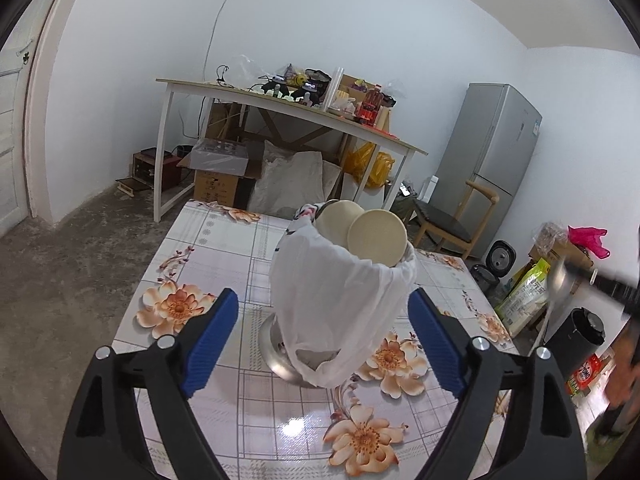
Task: Organize utensils
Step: 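Lower the metal spoon into the holder and open the right tool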
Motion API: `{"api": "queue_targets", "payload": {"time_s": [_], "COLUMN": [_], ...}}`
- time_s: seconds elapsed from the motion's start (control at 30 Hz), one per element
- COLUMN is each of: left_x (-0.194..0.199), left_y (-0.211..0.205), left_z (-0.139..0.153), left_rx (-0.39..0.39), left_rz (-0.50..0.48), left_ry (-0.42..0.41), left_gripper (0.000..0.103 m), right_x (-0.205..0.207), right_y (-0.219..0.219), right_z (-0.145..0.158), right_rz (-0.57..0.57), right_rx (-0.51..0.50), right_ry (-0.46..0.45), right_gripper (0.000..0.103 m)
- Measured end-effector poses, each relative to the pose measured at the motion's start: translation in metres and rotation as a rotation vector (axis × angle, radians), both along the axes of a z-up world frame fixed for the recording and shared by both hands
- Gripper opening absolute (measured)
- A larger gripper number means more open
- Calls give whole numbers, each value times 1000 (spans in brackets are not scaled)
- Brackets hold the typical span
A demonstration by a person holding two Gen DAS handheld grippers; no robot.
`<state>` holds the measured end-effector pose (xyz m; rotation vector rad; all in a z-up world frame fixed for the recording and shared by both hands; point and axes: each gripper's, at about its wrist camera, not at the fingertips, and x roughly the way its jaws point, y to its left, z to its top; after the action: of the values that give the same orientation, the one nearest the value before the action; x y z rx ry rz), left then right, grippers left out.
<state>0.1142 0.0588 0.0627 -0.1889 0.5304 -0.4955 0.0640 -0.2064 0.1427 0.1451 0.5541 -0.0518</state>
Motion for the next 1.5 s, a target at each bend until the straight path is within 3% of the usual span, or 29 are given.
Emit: {"api": "queue_targets", "payload": {"time_s": [0.2,0.4,0.57,0.77,1.17,1.37,1.5], "left_x": [-2,-2,-2,2,18,22,23], "left_y": [1,1,4,9,9,5,3], "left_z": [-3,-11,-19,-25,-34,-37,-38], "left_rx": [36,66,77,86,70,65,60], "left_rz": [7,9,12,12,-1,-12,-18], "left_ry": [-3,6,18,25,38,49,47], "left_gripper": [90,95,95,96,96,96,96], "right_x": [29,85,140,189,196,194,191], "right_y": [9,30,59,104,149,156,144], "right_z": [63,81,59,16,-34,-46,-36], "right_rz": [41,112,172,228,354,425,452], "right_rx": [-22,14,17,-70,-190,-163,-59], "right_ry": [-152,-202,-158,-70,73,153,148], "right_gripper": [1,1,1,1,2,6,27]}}
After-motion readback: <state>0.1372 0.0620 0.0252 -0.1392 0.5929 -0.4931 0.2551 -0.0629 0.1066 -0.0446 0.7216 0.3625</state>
